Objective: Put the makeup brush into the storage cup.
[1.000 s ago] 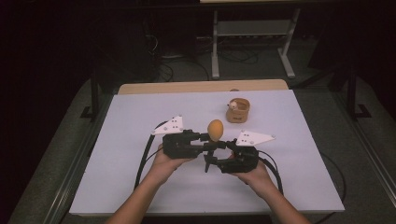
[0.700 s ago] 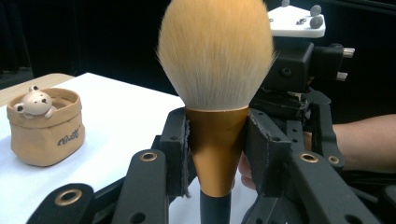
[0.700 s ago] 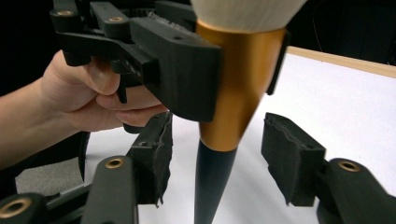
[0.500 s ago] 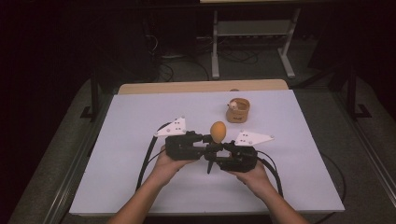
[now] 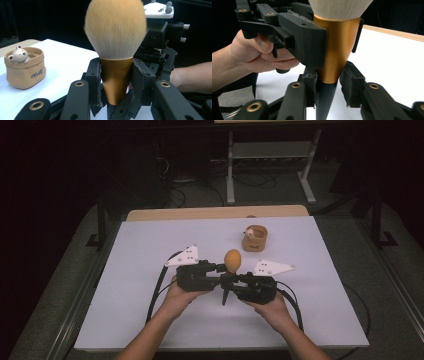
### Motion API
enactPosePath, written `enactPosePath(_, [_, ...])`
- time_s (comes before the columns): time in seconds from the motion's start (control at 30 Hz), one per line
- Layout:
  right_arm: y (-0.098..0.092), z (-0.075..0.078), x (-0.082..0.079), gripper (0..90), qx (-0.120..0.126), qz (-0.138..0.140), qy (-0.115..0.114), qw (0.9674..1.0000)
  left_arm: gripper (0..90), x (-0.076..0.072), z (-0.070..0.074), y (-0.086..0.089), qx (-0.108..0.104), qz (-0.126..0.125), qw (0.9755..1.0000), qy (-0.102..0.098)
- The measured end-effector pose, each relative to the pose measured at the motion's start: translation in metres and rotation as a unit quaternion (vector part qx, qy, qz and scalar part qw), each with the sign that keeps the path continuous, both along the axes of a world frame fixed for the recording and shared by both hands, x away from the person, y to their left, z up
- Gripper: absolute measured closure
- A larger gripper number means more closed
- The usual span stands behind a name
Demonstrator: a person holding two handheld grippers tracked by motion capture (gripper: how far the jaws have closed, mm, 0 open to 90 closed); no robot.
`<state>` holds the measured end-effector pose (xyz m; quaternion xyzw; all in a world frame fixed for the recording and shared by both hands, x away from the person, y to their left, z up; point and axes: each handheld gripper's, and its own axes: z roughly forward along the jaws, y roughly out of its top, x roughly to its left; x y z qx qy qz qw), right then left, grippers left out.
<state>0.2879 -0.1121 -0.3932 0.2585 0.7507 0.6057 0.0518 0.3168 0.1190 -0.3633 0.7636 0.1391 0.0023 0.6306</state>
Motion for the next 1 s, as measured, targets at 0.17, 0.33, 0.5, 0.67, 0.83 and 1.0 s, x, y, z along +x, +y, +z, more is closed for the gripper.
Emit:
enactPosePath(0.17, [-0.0001, 0.0001, -0.0003, 70.6, -0.002, -0.001, 0.000, 1.0000, 62.4, 0.0000, -0.0002, 0.0000, 0.000, 0.002, 1.0000, 0.000])
enactPosePath(0.33, [-0.0003, 0.0004, -0.0012, 71.5, -0.009, -0.006, -0.002, 0.9999, 62.4, 0.0000, -0.0005, -0.0001, 0.002, 0.001, 1.0000, -0.001])
enactPosePath(0.5, [-0.0006, 0.0001, -0.0012, 71.7, -0.014, -0.008, 0.001, 0.9999, 62.3, 0.0003, -0.0010, -0.0005, 0.005, 0.000, 1.0000, -0.001])
enactPosePath(0.67, [-0.0012, -0.0014, -0.0003, 71.9, -0.007, -0.008, 0.009, 0.9999, 61.3, 0.0014, -0.0010, 0.0003, 0.010, 0.001, 1.0000, -0.002])
enactPosePath(0.83, [-0.0047, -0.0030, 0.0017, 71.9, -0.005, -0.014, 0.011, 0.9998, 52.5, 0.0035, -0.0005, 0.0038, 0.009, 0.005, 0.9999, 0.001])
enactPosePath(1.0, [-0.0063, -0.0031, 0.0022, 71.9, -0.007, -0.019, 0.006, 0.9998, 46.1, 0.0025, 0.0001, 0.0067, 0.022, 0.010, 0.9997, 0.000])
